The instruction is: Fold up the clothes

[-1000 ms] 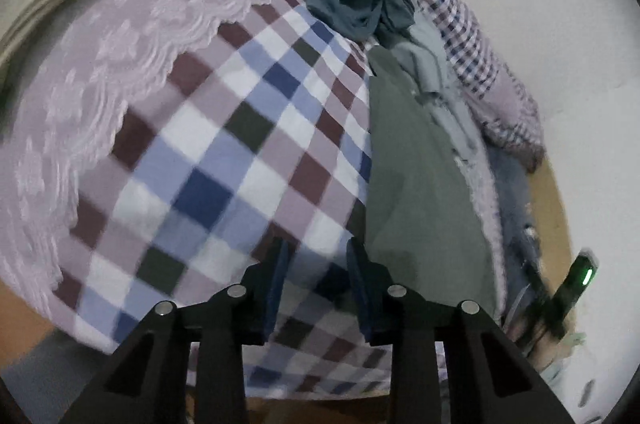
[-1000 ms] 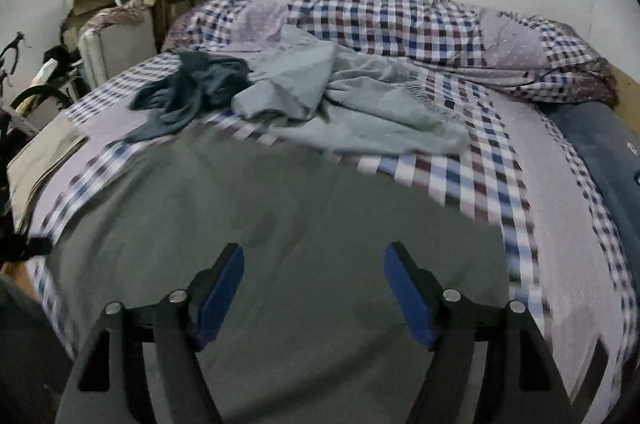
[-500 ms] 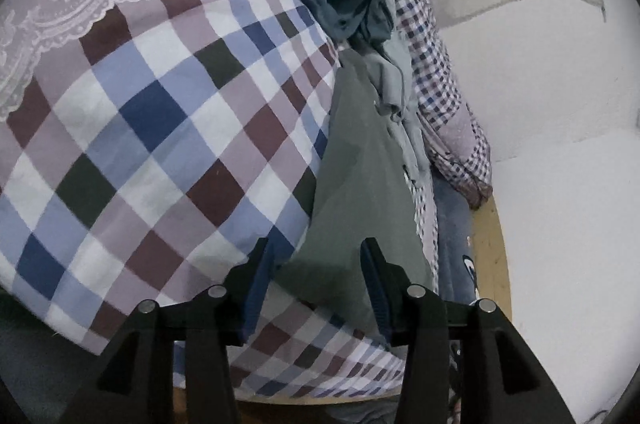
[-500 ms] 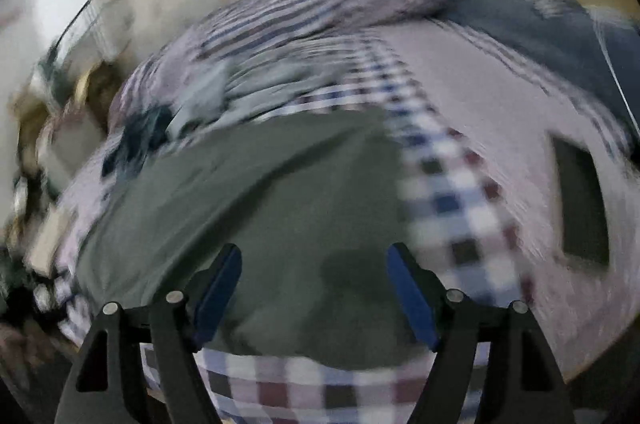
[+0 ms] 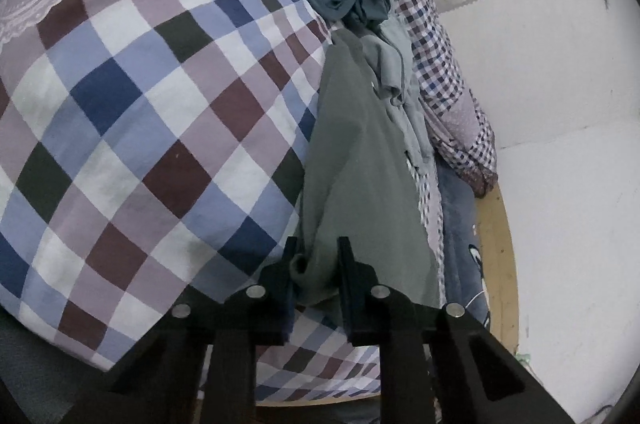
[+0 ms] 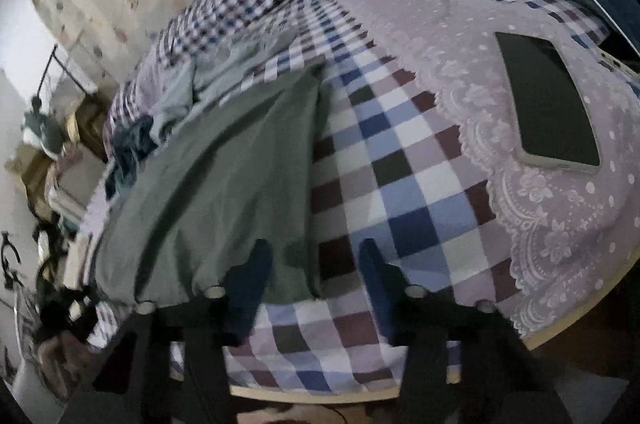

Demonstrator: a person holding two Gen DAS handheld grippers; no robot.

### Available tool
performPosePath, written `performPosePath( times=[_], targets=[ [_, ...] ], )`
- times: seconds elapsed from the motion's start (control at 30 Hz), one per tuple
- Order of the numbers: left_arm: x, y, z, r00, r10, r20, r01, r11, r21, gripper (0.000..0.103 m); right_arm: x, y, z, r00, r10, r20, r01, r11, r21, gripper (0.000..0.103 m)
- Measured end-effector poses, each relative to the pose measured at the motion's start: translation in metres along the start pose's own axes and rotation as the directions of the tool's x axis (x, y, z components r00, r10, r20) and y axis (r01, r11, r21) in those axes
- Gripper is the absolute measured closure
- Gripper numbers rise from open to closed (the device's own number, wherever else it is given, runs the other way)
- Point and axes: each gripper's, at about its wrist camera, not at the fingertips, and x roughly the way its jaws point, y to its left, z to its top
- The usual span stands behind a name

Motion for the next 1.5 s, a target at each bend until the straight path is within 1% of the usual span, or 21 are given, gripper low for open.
performPosePath(
  times=[0.03, 0.13, 0.2, 0.23, 0.27, 0.33, 0.53, 0.63, 0.73, 0.8, 0.83, 0.9, 0.93, 0.97, 1.0, 1.03, 1.07, 1.13, 1.27, 1.4, 1.5],
  targets=[
    [-0.001, 0.0, 0.0, 1.0, -0.001, 0.003, 0.001, 1.0, 0.001, 0.087, 0.001, 0.001, -0.001, 1.0, -0.003, -0.006, 0.002, 1.0, -0.009, 0.069],
    [-0.004, 0.0, -0.002, 1.0, -0.004, 0.01, 0.004, 1.0, 0.004, 0.089, 0.001, 0.007, -0.003, 1.0, -0.002, -0.007, 0.002, 0.999, -0.045, 0.07],
    [-0.005, 0.0, -0.002, 1.0, -0.006, 0.015, 0.006, 1.0, 0.007, 0.09, 0.007, 0.013, -0.005, 1.0, -0.005, -0.026, 0.002, 0.996, -0.086, 0.075],
    [-0.005, -0.001, -0.001, 1.0, -0.005, 0.019, 0.005, 1.0, 0.011, 0.091, 0.011, 0.017, -0.007, 0.999, -0.02, -0.042, 0.015, 0.994, -0.112, 0.088],
    [-0.008, -0.001, -0.001, 0.999, -0.014, 0.029, 0.014, 1.0, 0.01, 0.091, 0.015, 0.02, -0.008, 0.998, -0.039, -0.057, 0.03, 0.99, -0.139, 0.096],
    [-0.013, -0.002, 0.001, 0.998, -0.031, 0.05, 0.031, 1.0, 0.008, 0.092, 0.013, 0.021, -0.009, 0.997, -0.057, -0.049, 0.048, 0.987, -0.156, 0.1],
    [-0.025, -0.004, 0.003, 0.993, -0.067, 0.092, 0.068, 0.998, -0.005, 0.094, -0.027, 0.025, -0.002, 0.993, -0.1, 0.059, 0.11, 0.971, -0.211, 0.102],
    [-0.024, 0.0, 0.002, 0.995, -0.057, 0.077, 0.06, 0.998, -0.031, 0.094, -0.023, 0.023, -0.003, 0.991, -0.135, 0.017, 0.135, 0.965, -0.223, 0.102],
    [-0.022, 0.004, 0.001, 0.997, -0.047, 0.061, 0.051, 0.997, -0.056, 0.092, -0.002, 0.022, -0.01, 0.974, -0.217, -0.064, 0.193, 0.945, -0.264, 0.1],
    [-0.021, 0.007, 0.001, 0.998, -0.041, 0.05, 0.045, 0.996, -0.073, 0.09, -0.006, 0.028, -0.01, 0.964, -0.264, -0.034, 0.243, 0.927, -0.286, 0.096],
    [-0.021, 0.008, 0.0, 0.998, -0.038, 0.045, 0.042, 0.996, -0.082, 0.089, -0.01, 0.03, -0.01, 0.958, -0.285, -0.015, 0.269, 0.919, -0.287, 0.091],
    [-0.02, 0.011, 0.0, 0.999, -0.032, 0.034, 0.035, 0.995, -0.099, 0.079, -0.021, 0.033, -0.009, 0.934, -0.354, 0.055, 0.355, 0.892, -0.282, 0.09],
    [-0.02, 0.012, 0.0, 0.999, -0.029, 0.029, 0.032, 0.994, -0.107, 0.062, -0.025, 0.035, -0.009, 0.929, -0.363, 0.077, 0.37, 0.887, -0.275, 0.086],
    [-0.019, 0.013, -0.001, 0.999, -0.03, 0.023, 0.033, 0.993, -0.116, 0.047, -0.03, 0.041, -0.009, 0.929, -0.352, 0.111, 0.369, 0.886, -0.28, 0.078],
    [-0.018, 0.014, -0.002, 0.999, -0.05, 0.019, 0.052, 0.991, -0.125, 0.043, -0.035, 0.047, -0.01, 0.93, -0.337, 0.146, 0.366, 0.885, -0.287, 0.073],
    [-0.016, 0.014, -0.002, 0.998, -0.067, 0.013, 0.068, 0.989, -0.133, 0.04, -0.039, 0.054, -0.012, 0.931, -0.319, 0.176, 0.36, 0.881, -0.306, 0.061],
    [-0.012, 0.013, -0.003, 0.997, -0.074, -0.001, 0.074, 0.989, -0.129, 0.04, -0.04, 0.067, -0.016, 0.934, -0.293, 0.205, 0.35, 0.87, -0.347, 0.053],
    [-0.003, 0.011, -0.004, 0.997, -0.071, -0.024, 0.067, 0.991, -0.114, 0.04, -0.04, 0.096, -0.025, 0.937, -0.235, 0.258, 0.33, 0.839, -0.432, 0.046],
    [0.009, 0.003, -0.002, 0.997, -0.067, -0.033, 0.064, 0.994, -0.092, 0.04, -0.024, 0.165, -0.059, 0.958, -0.079, 0.274, 0.245, 0.719, -0.65, 0.033],
    [0.007, -0.003, 0.004, 0.985, -0.171, -0.016, 0.169, 0.981, -0.093, 0.04, 0.006, 0.225, -0.103, 0.971, 0.046, 0.234, 0.17, 0.55, -0.817, 0.028],
    [0.007, -0.005, 0.008, 0.972, -0.233, -0.02, 0.229, 0.968, -0.103, 0.041, 0.035, 0.259, -0.132, 0.97, 0.097, 0.225, 0.166, 0.415, -0.894, 0.026]
  ],
)
